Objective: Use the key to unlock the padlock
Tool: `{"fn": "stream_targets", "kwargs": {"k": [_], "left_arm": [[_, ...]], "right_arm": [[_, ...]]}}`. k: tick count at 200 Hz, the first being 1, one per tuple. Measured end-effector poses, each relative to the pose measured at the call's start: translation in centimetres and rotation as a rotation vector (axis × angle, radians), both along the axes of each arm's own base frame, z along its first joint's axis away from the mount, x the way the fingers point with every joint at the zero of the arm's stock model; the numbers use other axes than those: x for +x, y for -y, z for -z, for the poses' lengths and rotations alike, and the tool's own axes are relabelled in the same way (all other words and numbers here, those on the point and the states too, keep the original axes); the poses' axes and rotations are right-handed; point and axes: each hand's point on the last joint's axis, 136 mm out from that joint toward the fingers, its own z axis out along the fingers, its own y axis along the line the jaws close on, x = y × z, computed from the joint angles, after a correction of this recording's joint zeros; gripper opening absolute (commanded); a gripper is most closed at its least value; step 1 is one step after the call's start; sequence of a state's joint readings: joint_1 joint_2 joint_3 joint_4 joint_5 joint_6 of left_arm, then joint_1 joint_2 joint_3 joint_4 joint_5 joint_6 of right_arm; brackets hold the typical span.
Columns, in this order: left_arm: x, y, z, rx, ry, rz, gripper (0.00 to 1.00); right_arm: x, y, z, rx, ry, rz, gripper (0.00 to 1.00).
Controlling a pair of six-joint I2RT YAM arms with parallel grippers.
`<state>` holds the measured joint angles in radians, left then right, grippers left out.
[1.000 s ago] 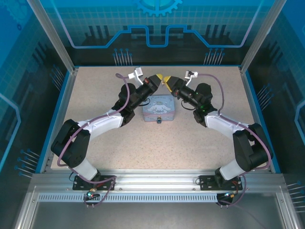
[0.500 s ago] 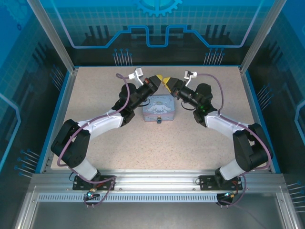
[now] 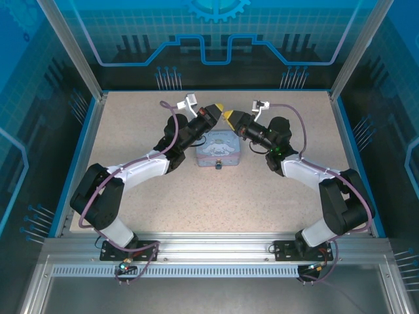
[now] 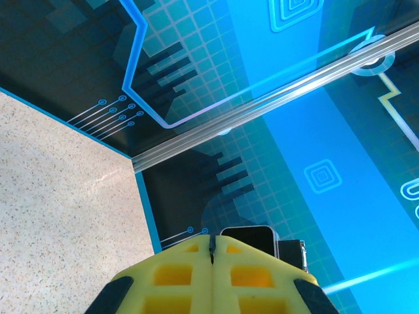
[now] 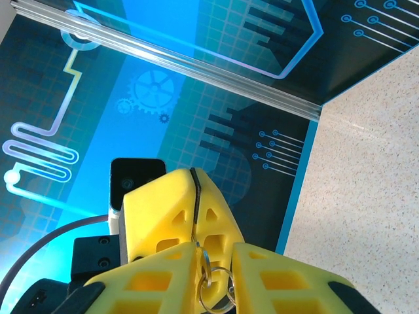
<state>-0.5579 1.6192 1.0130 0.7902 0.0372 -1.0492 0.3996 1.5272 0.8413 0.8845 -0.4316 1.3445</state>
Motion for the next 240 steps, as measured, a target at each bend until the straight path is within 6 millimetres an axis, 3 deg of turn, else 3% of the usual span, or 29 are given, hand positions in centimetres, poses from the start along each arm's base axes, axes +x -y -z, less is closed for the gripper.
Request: {"fn": "stream_targets", "kwargs": {"k": [107,147,207,240], "left_arm": [[0.01,0.05,0.15,0.003,-0.004,0.001,0.0],[0.05,0.0,0.08,0.001,-0.002,-0.003,0.0],[0.07,-0.02,0.14,0.002,-0.004,-0.005,0.0],[0.19,-0.22,0.68,0.013,-0.026,-0.007,0.4]], "right_arm": [[-0.32,-0.22,-0.06,-0.002,0.006,-0.022,0.14],[-0.28,-0.2,0.04,-0.008,0.008,-0.02,0.0],[-0.29,-0.21,0.03,-0.008,0.008,-0.02,0.0],[-0.58,-0.03,0.72,-0.015,-0.008,-0.019,0.0]]}}
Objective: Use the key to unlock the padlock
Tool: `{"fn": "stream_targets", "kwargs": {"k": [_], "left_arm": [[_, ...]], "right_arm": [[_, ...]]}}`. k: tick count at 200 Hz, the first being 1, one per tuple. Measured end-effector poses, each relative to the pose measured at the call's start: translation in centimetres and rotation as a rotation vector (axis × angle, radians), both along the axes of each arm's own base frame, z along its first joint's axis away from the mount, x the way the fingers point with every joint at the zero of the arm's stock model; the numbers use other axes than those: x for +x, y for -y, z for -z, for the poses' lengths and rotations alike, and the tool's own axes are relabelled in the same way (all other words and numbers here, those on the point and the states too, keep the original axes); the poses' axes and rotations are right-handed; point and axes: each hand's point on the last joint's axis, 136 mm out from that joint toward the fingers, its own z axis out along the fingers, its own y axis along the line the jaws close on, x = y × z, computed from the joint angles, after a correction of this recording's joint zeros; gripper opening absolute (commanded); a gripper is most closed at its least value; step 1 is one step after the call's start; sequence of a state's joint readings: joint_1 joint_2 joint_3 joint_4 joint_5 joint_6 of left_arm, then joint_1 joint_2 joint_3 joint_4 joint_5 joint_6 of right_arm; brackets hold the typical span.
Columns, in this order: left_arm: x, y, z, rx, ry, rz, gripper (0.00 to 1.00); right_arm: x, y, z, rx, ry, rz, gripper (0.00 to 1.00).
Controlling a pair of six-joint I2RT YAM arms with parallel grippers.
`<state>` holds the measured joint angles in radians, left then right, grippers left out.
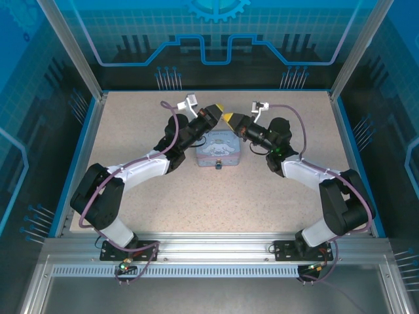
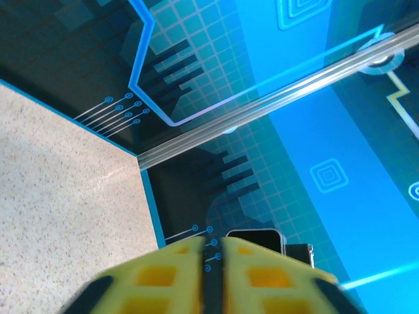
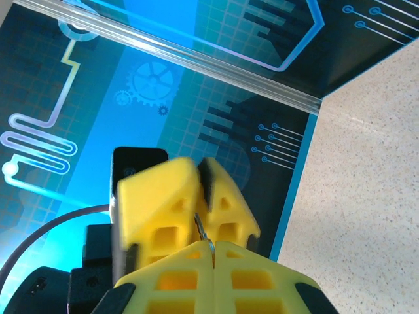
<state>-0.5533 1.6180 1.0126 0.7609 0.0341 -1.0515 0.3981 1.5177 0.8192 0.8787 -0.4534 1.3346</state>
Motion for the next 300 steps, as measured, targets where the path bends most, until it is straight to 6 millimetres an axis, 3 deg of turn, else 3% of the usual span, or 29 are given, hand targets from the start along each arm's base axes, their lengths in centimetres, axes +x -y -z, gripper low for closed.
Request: {"fn": "stream_targets", "kwargs": {"k": [20,54,79,101,116,174,220,280,300], "left_arm": [[0.1,-1.1,0.1,0.013,-0.024,-0.014,0.58],[-0.8,-4.6,-1.4,0.051,-0.023,-0.063,0.79],[-2.5,-5.7,-2.1,0.134,0.004,-0.057,0.85],[-4.0,-5.9,-1.3,0.222,0.011,-0.03,0.99],[-4.9,-6.2,0.5,0.271,-0.015,-0.014,0.99],[-9.0,-5.8,11.3,0.441,-0.212,0.149,0.99],[-11.6,-3.9,16.4,0.537,-0.254,0.301,0.97],[-12.4,-2.4,22.8,0.651,-0.32,0.411,0.93],[-12.2,-1.8,24.1,0.678,-0.331,0.433,0.92]], "right_arm": [[-0.2,0.5,0.8,-0.016,-0.023,0.01,0.0],[-0.1,2.1,1.7,-0.058,-0.047,0.041,0.0],[-0.2,2.8,2.1,-0.098,-0.052,0.052,0.0],[-0.3,3.2,3.4,-0.15,-0.078,0.053,0.0],[-0.4,3.3,4.7,-0.189,-0.109,0.049,0.0],[0.1,3.1,9.6,-0.267,-0.211,0.035,0.0],[0.6,3.0,13.3,-0.298,-0.3,0.027,0.0],[1.1,3.3,15.5,-0.301,-0.373,0.057,0.0],[1.3,3.4,16.0,-0.304,-0.392,0.073,0.0]]}}
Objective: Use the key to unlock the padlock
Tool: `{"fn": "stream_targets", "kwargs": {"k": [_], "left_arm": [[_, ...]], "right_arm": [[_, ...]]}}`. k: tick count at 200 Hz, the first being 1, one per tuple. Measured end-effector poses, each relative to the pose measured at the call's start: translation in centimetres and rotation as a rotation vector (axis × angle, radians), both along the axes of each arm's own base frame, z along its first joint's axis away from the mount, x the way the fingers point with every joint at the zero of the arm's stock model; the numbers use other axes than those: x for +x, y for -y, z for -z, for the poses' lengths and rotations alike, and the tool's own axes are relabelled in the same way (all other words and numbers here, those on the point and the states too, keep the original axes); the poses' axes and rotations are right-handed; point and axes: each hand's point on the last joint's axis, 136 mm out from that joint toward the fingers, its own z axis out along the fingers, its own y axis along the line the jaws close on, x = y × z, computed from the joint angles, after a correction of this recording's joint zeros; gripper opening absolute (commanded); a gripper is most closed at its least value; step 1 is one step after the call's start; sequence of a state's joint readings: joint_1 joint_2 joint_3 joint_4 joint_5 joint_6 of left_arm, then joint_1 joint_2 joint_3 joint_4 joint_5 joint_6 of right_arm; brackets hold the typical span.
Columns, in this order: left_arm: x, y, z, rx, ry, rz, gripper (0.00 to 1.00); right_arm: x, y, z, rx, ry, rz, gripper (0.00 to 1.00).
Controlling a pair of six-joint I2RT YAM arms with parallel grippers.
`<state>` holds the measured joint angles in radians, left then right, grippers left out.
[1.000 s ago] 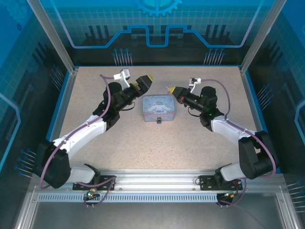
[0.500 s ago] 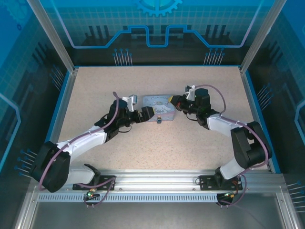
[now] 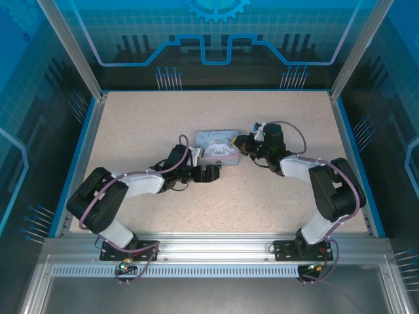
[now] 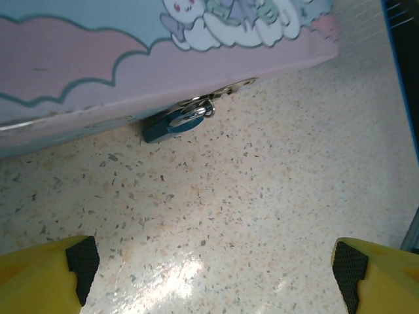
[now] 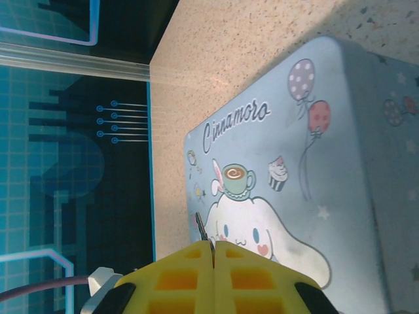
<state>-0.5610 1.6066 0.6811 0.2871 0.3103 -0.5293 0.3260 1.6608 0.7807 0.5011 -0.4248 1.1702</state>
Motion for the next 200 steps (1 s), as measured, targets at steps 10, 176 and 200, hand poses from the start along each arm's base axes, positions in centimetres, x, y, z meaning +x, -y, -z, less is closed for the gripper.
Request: {"fn": "stream_targets", "kwargs": {"k": [10,176,200], "left_arm": [[0.2,0.4,0.3,0.011,0.007,0.012,0.91],[3.9,3.4,3.1,0.243,0.329,0.007,0.89],[4.5,4.3,2.9,0.222,0.326,0.014,0.89]], "right_arm": [[0.0,0.0,0.2,-0.002,-0.005,0.005,0.0],[0.2,-0.5,0.7,-0.021,-0.038,0.02,0.0],[0.3,-0.4,1.0,-0.028,-0.047,0.026,0.0]]}}
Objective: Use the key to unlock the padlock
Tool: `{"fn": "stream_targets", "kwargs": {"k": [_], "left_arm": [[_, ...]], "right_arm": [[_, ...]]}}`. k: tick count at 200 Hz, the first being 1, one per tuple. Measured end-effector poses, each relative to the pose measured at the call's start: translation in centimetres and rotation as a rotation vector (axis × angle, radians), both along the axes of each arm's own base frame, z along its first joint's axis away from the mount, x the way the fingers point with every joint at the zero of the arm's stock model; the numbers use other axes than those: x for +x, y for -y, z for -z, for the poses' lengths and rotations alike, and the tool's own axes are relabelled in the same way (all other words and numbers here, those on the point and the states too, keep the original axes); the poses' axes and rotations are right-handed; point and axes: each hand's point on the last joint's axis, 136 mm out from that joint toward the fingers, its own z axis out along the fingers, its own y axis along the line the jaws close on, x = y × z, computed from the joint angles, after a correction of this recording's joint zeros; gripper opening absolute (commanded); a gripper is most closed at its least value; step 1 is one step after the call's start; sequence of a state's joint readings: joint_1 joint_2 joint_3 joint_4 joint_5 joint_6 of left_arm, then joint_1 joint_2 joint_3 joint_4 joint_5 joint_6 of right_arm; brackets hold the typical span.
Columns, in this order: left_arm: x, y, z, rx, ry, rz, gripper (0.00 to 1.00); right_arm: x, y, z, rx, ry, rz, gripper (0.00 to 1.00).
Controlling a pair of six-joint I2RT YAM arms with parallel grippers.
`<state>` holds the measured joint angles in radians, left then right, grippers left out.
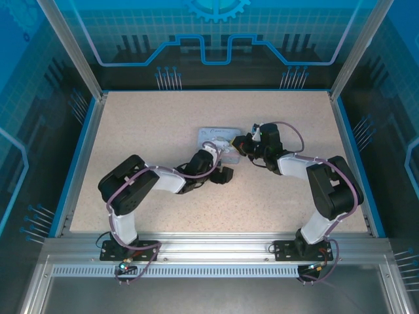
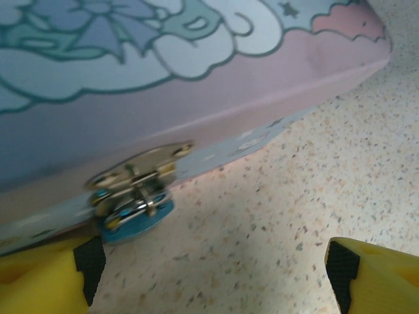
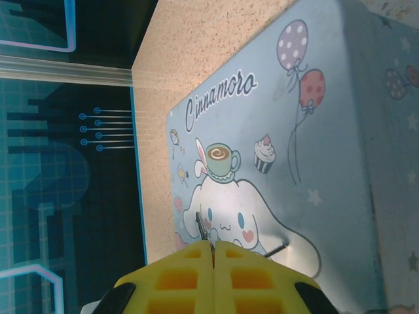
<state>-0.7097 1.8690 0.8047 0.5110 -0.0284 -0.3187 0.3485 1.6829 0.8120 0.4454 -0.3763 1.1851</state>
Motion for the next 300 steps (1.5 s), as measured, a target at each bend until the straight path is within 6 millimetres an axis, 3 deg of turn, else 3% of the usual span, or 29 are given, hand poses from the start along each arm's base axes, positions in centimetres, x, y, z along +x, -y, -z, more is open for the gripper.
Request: {"fn": "stream_targets", "kwargs": {"k": [34,113,196,249,300], "left_arm": [[0.5,1.1,-0.4,-0.055,-0.03,0.007,0.89],[1.7,0.6,-1.7,-0.236,-0.108,-0.058,0.87],[2.1,0.3,-1.0,-0.162,-0.116,-0.1,0.87],[2.0,1.3,-1.0,-0.151,-0.121,-0.062,0.86],[1.7,2.9,-2.7,-0.264,-0.145,-0.02,0.86]], "right_arm": [[0.0,0.1,0.7,-0.008,-0.019,0.002,0.0],[-0.1,0.1,1.0,-0.011,-0.028,0.002,0.0],[-0.1,0.0,1.3,-0.013,-0.033,0.002,0.0],[-0.1,0.0,1.3,-0.013,-0.034,0.002,0.0],[-0.1,0.0,1.3,-0.013,-0.034,0.002,0.0]]}}
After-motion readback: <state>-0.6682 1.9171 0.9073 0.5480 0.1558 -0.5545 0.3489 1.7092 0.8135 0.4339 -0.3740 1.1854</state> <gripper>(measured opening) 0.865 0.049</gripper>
